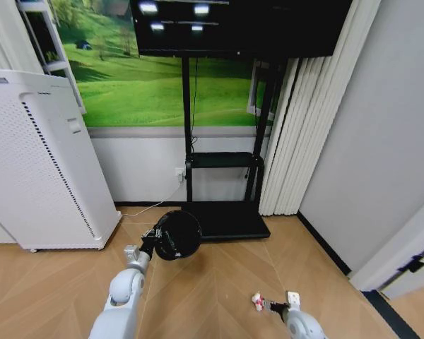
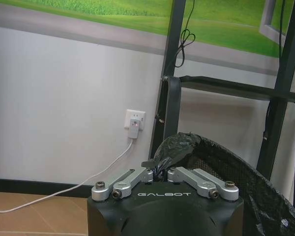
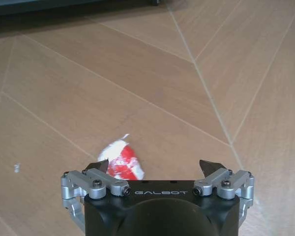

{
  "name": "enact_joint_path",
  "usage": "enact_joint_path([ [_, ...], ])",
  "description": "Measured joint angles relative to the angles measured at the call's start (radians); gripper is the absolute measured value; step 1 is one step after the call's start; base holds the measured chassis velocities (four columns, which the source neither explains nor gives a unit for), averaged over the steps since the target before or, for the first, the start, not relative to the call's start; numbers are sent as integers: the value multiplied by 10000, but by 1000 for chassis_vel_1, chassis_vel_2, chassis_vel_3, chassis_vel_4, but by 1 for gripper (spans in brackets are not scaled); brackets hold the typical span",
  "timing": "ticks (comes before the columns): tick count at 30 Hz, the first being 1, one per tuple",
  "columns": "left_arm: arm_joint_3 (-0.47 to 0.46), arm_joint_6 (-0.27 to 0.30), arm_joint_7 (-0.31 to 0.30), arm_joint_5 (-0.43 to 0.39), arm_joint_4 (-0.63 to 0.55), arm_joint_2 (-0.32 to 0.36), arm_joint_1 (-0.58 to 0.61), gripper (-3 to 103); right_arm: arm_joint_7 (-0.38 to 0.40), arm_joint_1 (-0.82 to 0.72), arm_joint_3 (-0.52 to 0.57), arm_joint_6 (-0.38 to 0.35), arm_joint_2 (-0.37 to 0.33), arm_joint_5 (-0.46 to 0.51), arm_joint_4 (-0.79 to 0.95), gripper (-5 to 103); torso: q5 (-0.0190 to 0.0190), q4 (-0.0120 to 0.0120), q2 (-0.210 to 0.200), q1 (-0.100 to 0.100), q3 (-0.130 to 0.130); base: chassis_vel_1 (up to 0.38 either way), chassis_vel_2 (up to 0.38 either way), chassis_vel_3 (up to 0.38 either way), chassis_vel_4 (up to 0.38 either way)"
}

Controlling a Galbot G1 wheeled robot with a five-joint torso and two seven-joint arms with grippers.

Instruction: Pick up the trash bin and place the garbage on the floor into it.

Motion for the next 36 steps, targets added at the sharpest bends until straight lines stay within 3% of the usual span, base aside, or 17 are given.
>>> enact_joint_path([
  [8, 39, -6, -2, 183, 4, -156, 56, 7, -861, 35, -93, 411, 475, -653, 32, 100, 0, 0, 0, 0, 0, 0, 0, 0, 0],
  [22, -29, -52, 18, 463, 16, -501, 65, 7, -955, 343, -274, 452, 559, -837, -502, 100, -1, 0, 0, 0, 0, 0, 0, 0, 0],
  [36, -143, -61, 106, 346, -59, -403, 60, 7, -1352, 1155, -734, 950, 996, -1938, -1957, 100, 0, 0, 0, 0, 0, 0, 0, 0, 0],
])
